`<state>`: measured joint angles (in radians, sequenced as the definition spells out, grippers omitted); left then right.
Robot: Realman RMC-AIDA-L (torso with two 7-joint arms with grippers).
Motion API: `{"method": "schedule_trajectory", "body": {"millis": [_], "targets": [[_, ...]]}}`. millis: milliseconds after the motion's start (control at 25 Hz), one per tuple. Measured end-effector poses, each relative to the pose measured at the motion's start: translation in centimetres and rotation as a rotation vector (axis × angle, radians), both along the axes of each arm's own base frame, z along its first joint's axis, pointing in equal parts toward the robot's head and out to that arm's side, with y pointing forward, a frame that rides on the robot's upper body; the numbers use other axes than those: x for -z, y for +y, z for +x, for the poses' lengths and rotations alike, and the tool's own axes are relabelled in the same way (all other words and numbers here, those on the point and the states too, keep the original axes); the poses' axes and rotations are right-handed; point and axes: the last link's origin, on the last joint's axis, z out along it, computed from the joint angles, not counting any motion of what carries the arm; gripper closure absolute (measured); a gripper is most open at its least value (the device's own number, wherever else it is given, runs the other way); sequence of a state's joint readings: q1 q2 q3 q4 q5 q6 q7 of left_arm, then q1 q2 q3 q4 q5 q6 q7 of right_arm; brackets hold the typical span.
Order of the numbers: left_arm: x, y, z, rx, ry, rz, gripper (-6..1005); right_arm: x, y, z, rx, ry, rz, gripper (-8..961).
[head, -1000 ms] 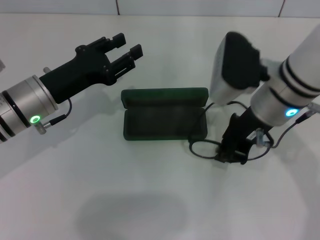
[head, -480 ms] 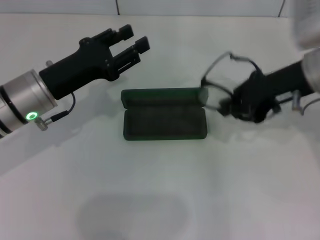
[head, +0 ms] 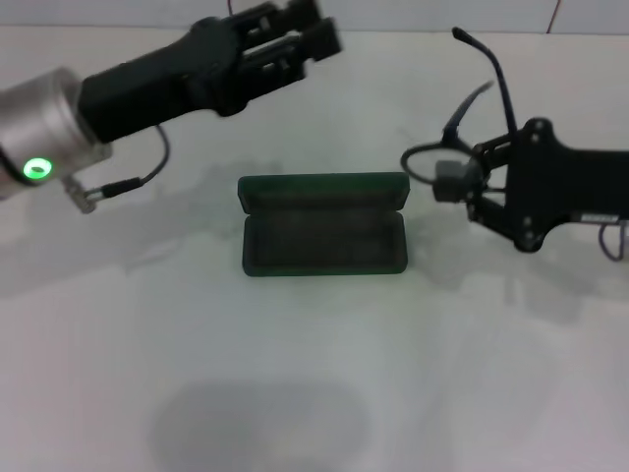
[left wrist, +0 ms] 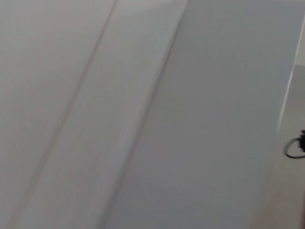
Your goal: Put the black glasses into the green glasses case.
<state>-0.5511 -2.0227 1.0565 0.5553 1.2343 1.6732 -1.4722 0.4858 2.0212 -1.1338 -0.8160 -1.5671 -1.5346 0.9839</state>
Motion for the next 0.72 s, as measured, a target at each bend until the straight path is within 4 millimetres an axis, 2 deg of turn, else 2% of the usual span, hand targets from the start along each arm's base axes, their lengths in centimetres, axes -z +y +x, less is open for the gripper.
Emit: {"method": "schedule_trajectory", "body": {"millis": [160,240,480,720], "targets": [[1.0,1.1,2.3,0.034,0.053,-0.136,426,1.1,0.0,-0.2,-0.072,0.001,0.013,837],[2.1,1.4,3.8,0.065,0.117,-0.22,427,1.3,0.0,-0.5,-0.106,-0.002,0.021,837],[3.6,1.5,4.6,0.073,0.214,-0.313,427,2.2,-0.4,-1.4,-0.22,-0.013,0.021,837],[4.9,1.4,5.5,0.089,0.282,-0.38,426,2.3,-0.8,-1.4,-0.245,-0.013,0.023,837]]}}
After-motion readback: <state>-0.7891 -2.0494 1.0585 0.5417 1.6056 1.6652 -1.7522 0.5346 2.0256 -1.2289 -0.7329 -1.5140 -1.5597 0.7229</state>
